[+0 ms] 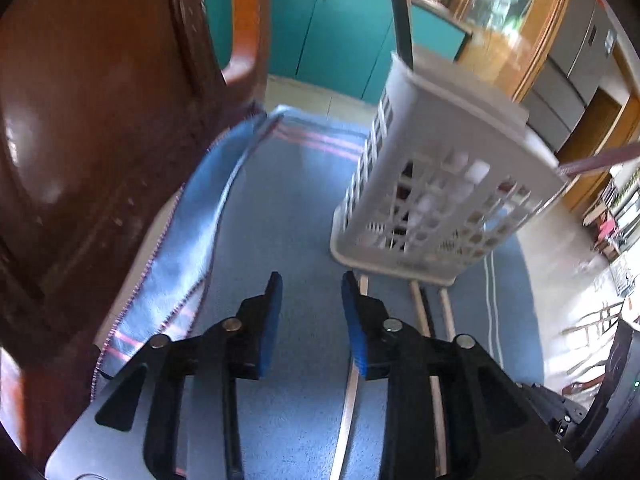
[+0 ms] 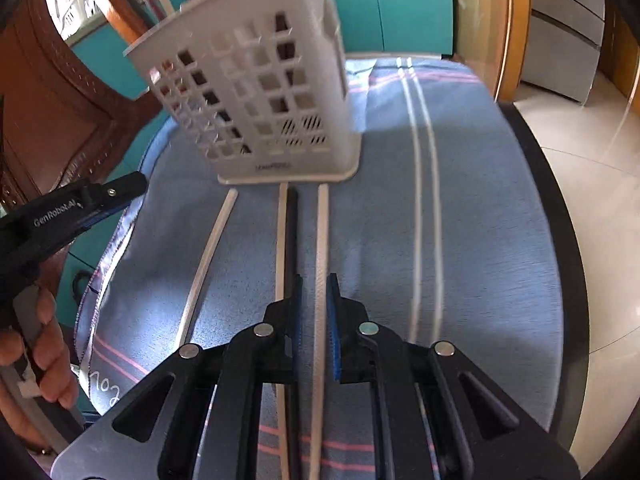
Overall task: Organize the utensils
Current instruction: 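Move both open grippers back down to the remaining chopsticks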
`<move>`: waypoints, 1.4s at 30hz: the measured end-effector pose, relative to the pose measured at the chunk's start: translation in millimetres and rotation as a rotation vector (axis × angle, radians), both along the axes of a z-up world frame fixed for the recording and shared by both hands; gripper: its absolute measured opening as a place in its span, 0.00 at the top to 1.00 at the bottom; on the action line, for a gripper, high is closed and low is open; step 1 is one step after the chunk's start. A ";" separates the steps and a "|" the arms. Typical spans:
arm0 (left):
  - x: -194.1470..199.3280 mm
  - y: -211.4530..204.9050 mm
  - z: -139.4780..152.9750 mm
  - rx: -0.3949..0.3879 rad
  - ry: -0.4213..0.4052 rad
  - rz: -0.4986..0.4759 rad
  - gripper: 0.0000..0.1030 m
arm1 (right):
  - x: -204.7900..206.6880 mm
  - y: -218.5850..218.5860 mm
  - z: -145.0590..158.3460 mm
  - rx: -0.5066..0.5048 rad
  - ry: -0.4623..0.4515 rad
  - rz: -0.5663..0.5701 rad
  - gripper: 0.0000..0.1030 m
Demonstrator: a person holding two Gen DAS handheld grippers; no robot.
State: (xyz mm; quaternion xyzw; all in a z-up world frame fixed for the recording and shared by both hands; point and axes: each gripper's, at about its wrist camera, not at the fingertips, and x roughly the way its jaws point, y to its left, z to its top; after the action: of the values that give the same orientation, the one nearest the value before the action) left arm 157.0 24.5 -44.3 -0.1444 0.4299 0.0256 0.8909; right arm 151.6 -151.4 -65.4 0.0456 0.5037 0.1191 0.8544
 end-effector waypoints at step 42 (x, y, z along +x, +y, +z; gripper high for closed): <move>-11.7 9.0 0.1 -0.006 0.021 0.021 0.47 | -37.0 4.5 10.1 0.111 -0.011 -0.091 0.88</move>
State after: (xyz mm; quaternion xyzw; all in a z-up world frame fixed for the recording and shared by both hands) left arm 145.3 33.5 -44.2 -0.1510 0.4379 0.0351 0.8855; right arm 114.6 -146.9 -55.3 0.1153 0.4889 0.1081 0.8579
